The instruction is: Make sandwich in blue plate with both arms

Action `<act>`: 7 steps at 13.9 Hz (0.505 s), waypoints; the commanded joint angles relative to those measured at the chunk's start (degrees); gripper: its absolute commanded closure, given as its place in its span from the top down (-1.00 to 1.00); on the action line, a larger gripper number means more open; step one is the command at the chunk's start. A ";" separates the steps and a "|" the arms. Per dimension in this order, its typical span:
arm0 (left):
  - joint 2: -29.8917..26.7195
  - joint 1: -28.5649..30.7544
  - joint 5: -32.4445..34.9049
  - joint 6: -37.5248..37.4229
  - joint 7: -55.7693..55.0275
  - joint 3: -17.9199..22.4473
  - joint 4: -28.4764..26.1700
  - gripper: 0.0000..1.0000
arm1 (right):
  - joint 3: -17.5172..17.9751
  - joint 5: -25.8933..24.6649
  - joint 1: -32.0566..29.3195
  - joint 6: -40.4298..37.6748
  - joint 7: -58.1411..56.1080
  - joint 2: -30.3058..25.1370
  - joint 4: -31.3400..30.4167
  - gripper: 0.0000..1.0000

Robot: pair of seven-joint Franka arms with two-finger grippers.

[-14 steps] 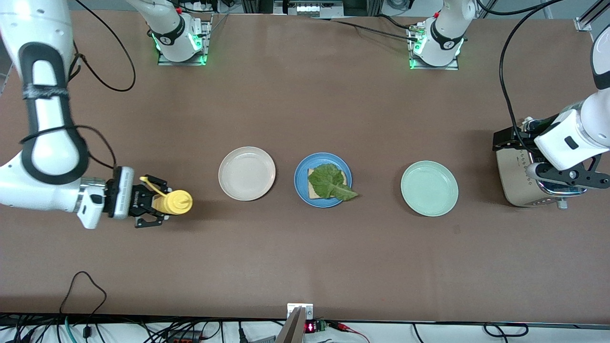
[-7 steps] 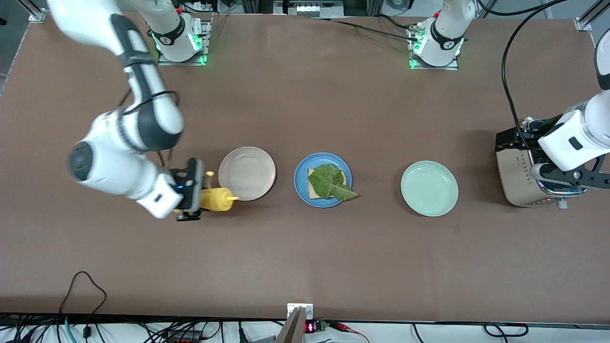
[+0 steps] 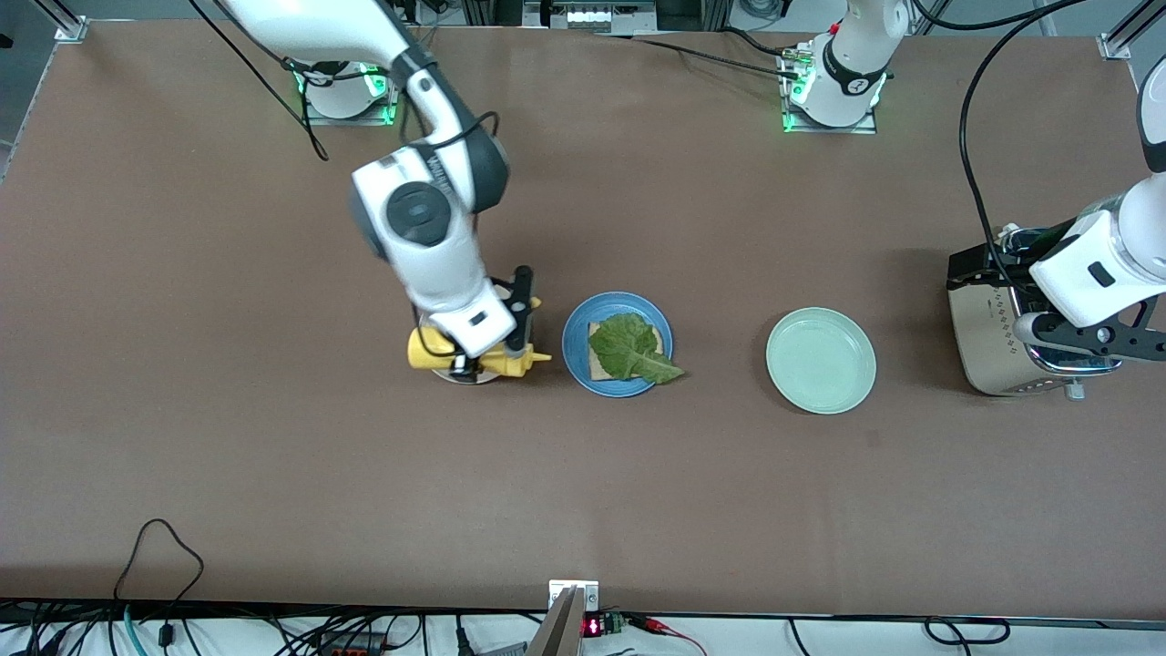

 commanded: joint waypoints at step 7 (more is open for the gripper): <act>0.43 0.34 -0.97 -0.77 -0.43 -0.30 1.09 1.00 | -1.14 -17.10 10.32 -5.93 14.16 11.10 10.87 -0.36</act>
